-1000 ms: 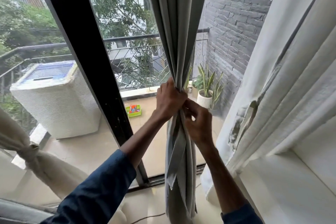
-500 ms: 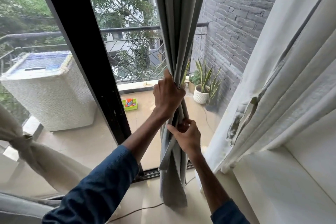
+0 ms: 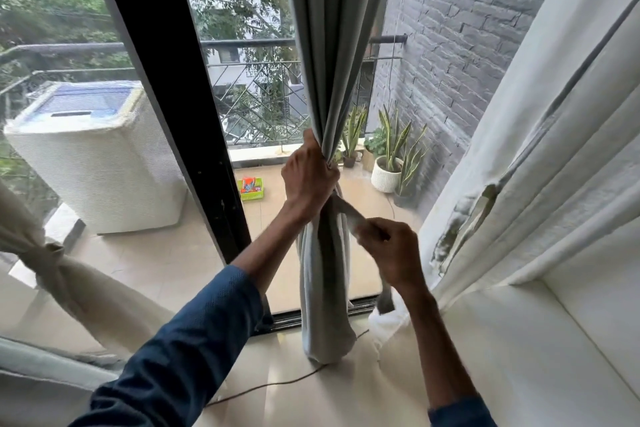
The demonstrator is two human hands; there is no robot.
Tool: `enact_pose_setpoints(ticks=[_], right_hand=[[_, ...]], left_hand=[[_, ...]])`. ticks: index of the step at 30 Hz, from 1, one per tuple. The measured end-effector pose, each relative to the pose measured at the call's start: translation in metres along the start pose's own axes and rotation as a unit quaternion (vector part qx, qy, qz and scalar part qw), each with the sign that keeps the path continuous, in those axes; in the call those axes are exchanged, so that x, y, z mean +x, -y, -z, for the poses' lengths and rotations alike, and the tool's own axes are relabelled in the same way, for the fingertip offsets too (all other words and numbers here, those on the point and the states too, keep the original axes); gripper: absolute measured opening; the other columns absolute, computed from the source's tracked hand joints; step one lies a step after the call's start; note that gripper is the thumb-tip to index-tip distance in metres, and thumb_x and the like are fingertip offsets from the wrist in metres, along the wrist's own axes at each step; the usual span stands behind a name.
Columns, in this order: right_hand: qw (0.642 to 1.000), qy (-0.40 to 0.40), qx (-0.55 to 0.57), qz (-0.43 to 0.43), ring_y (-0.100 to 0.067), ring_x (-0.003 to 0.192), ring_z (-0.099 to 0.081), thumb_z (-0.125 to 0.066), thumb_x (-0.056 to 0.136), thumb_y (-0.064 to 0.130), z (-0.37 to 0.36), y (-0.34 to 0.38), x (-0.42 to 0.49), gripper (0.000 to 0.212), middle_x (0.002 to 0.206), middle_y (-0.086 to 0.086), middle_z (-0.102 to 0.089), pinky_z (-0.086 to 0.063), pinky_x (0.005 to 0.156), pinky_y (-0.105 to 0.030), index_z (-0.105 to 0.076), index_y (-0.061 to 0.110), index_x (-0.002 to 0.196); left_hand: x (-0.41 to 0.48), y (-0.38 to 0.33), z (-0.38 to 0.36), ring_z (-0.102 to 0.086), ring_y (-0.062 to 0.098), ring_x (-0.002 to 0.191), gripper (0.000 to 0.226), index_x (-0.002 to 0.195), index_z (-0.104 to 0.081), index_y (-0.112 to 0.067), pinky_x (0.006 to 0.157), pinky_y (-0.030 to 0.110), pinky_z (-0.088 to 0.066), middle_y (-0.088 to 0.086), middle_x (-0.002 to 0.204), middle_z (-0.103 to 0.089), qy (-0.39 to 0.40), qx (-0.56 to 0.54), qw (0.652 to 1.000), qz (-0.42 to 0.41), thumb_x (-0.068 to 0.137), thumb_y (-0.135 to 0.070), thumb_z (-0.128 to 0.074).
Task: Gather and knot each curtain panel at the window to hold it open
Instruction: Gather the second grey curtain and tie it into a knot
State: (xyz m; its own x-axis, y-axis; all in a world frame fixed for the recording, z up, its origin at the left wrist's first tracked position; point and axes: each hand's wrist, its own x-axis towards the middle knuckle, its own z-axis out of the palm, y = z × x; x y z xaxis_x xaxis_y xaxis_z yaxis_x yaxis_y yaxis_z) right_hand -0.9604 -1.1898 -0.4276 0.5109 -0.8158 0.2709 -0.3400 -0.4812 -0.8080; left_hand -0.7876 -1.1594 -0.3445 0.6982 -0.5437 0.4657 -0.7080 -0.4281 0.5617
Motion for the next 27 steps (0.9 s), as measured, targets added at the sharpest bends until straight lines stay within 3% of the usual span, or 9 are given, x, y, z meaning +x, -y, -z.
enact_pose_setpoints(ticks=[6,10,13,18,21,25,27], right_hand=[[0.999,-0.025,-0.022,0.037,-0.004,0.069,-0.068,-0.077,0.086,0.035,0.040,-0.009,0.010,0.012,0.070,0.012,-0.073,-0.052,0.064,-0.032,-0.078,0.023,0.084],[0.999,-0.032,0.002,0.019,-0.003,0.071,-0.070,-0.077,0.086,0.037,0.052,-0.016,0.021,0.013,0.071,0.014,-0.075,-0.056,0.065,-0.033,-0.080,0.024,0.088],[1.000,-0.020,0.006,0.007,0.000,0.078,-0.071,-0.077,0.085,0.041,0.053,-0.024,0.039,0.014,0.077,0.015,-0.076,-0.058,0.071,-0.035,-0.080,0.029,0.093],[1.000,-0.010,-0.026,0.005,0.001,0.080,-0.070,-0.077,0.084,0.026,0.046,-0.022,0.068,0.012,0.083,0.009,-0.079,-0.059,0.078,-0.036,-0.082,0.020,0.094],[0.999,0.015,-0.041,0.007,-0.001,0.083,-0.072,-0.076,0.083,0.026,0.039,-0.018,0.081,0.013,0.084,0.009,-0.079,-0.060,0.078,-0.034,-0.082,0.021,0.092],[0.997,0.062,-0.036,0.035,0.008,0.078,-0.064,-0.077,0.082,0.026,0.023,-0.003,0.089,0.012,0.083,0.008,-0.079,-0.053,0.068,-0.019,-0.082,0.020,0.090],[0.994,0.088,-0.033,0.057,0.007,0.069,-0.056,-0.077,0.080,0.021,0.017,0.008,0.087,0.006,0.074,0.001,-0.077,-0.046,0.061,-0.024,-0.080,0.016,0.080]], left_hand=[[0.005,0.000,-0.004,-0.066,0.041,0.080,0.042,0.121,-0.051,-0.005,0.064,0.036,-0.041,0.019,0.086,-0.069,0.027,0.025,0.998,-0.050,0.081,-0.016,-0.060],[0.007,0.005,-0.004,-0.063,0.044,0.086,0.027,0.103,-0.061,-0.003,0.069,0.040,-0.044,0.024,0.090,-0.068,0.066,0.006,0.996,-0.058,0.088,-0.025,-0.058],[0.003,0.011,0.000,-0.062,0.043,0.086,0.032,0.095,-0.061,-0.003,0.068,0.036,-0.040,0.024,0.092,-0.068,0.103,0.004,0.992,-0.074,0.092,-0.035,-0.057],[-0.012,0.014,0.019,-0.062,0.040,0.093,0.034,0.100,-0.061,-0.005,0.070,0.034,-0.039,0.021,0.099,-0.067,0.154,-0.003,0.983,-0.104,0.094,-0.039,-0.059],[-0.020,0.018,0.025,-0.061,0.039,0.091,0.033,0.099,-0.061,-0.009,0.070,0.039,-0.048,0.016,0.097,-0.067,0.170,-0.022,0.978,-0.116,0.091,-0.041,-0.062],[-0.023,0.023,0.028,-0.060,0.037,0.087,0.039,0.100,-0.061,-0.012,0.073,0.046,-0.052,0.013,0.094,-0.067,0.239,-0.057,0.959,-0.143,0.088,-0.049,-0.061],[-0.018,0.027,0.027,-0.061,0.033,0.094,0.046,0.111,-0.061,-0.016,0.079,0.047,-0.053,0.009,0.104,-0.067,0.273,-0.080,0.947,-0.149,0.085,-0.053,-0.059]])
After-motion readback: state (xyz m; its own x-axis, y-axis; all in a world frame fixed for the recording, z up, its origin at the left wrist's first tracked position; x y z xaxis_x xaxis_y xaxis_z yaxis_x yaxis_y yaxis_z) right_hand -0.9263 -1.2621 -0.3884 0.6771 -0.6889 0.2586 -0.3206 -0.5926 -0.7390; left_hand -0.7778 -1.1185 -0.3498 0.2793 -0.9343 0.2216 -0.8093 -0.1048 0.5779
